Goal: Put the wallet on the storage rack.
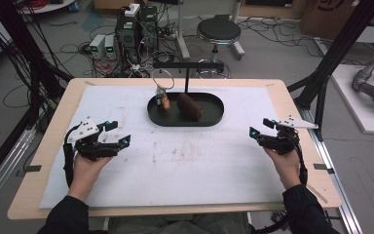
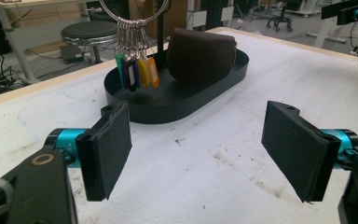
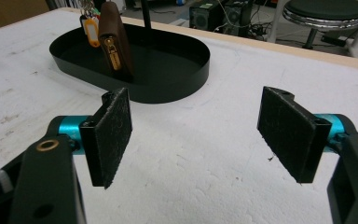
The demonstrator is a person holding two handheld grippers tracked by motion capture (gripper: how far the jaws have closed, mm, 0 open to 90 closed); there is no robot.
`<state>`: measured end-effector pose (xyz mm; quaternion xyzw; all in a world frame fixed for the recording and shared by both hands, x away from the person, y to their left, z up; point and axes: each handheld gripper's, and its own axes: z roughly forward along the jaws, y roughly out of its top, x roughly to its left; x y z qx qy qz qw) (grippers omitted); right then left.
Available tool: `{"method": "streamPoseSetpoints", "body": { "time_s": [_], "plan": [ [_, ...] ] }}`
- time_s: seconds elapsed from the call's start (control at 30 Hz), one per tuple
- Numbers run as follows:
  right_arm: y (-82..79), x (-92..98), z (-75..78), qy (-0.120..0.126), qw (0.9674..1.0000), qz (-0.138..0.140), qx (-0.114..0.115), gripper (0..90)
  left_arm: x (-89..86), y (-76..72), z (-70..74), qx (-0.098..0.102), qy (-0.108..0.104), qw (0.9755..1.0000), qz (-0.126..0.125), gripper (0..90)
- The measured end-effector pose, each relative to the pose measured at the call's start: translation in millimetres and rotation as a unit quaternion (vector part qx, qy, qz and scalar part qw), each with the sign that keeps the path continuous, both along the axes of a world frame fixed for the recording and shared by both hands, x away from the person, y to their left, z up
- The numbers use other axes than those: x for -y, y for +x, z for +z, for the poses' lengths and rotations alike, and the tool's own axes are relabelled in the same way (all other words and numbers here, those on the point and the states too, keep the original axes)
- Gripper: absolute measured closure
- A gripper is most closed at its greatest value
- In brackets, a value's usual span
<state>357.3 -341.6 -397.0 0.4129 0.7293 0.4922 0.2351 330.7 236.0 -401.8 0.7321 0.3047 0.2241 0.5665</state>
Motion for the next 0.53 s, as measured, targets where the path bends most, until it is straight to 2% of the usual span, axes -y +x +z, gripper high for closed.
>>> {"method": "streamPoseSetpoints", "body": {
  "time_s": [0.53],
  "plan": [
    [2.7,5.1,-4.2,-0.008,0.9999,-0.006,-0.008,25.9,2.4,1.3,-0.1,0.002,0.005,1.0,0.001,24.0]
  ]
}}
